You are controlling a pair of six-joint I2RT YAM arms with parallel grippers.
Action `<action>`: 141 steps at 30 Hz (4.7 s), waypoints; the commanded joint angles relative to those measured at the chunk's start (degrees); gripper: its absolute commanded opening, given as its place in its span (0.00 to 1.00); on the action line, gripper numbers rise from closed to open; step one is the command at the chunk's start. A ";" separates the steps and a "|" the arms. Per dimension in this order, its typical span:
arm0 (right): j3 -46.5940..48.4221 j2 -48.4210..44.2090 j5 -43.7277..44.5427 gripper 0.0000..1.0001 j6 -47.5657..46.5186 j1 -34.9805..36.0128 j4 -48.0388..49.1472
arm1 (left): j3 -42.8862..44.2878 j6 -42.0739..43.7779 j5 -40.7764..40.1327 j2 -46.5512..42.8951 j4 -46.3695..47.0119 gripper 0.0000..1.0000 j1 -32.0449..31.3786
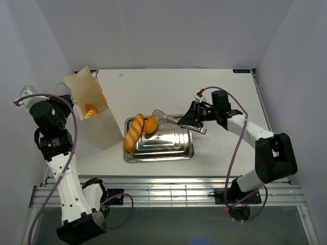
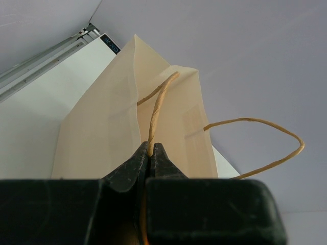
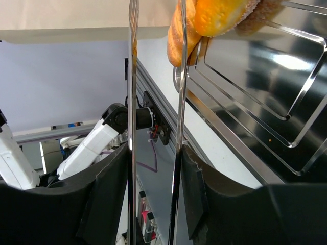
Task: Place the fake bread into the paper bag
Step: Pick up the fake bread from the plate.
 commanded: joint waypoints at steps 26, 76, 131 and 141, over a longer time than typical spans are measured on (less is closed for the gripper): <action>-1.49 9.69 -4.41 0.56 -4.48 -2.65 7.51 | -0.35 0.61 1.47 -0.66 0.31 0.00 0.00; -1.22 14.87 -7.40 0.54 1.14 -3.36 17.08 | -0.70 0.35 1.73 -0.92 0.31 0.00 0.00; -1.66 16.82 -10.48 0.08 8.26 -2.39 26.32 | -0.17 0.44 1.82 -0.84 0.40 0.00 0.00; 3.52 5.30 -9.08 0.08 7.29 -0.11 18.42 | -0.09 0.17 2.08 -1.45 0.22 0.00 0.00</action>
